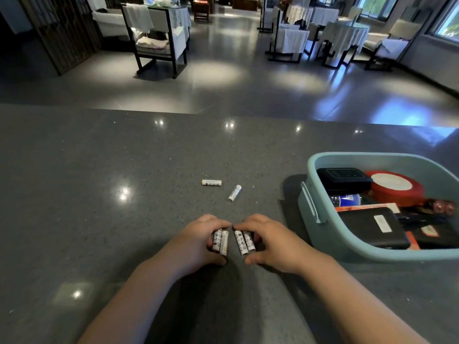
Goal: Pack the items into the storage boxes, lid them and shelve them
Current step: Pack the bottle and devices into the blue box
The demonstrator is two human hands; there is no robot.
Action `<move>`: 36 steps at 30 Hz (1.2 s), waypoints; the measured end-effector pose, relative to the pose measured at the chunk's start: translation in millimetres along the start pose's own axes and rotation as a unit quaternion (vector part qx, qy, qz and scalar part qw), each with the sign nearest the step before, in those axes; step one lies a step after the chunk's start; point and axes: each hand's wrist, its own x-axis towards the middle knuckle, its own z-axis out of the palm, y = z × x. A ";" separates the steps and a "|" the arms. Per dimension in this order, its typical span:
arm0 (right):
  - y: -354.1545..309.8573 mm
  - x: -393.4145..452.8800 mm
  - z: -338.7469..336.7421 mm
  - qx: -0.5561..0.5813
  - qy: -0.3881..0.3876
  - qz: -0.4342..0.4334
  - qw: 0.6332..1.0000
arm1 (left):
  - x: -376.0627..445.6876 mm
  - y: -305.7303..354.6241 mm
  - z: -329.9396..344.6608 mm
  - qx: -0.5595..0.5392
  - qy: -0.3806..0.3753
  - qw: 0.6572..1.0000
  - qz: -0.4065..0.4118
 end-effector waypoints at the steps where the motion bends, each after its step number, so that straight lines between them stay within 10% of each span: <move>1: 0.1 0.0 -0.1 -0.004 0.004 0.001 1.000 | 0.2 -1.0 1.2 0.006 0.000 1.000 0.002; 26: -5.1 -118.7 -111.0 0.086 0.277 0.033 0.956 | 12.0 127.2 14.7 -0.156 0.263 0.951 0.049; 36: 72.1 -70.0 -145.7 -0.097 0.052 0.108 0.988 | 39.7 178.7 48.4 -0.174 0.279 0.944 0.023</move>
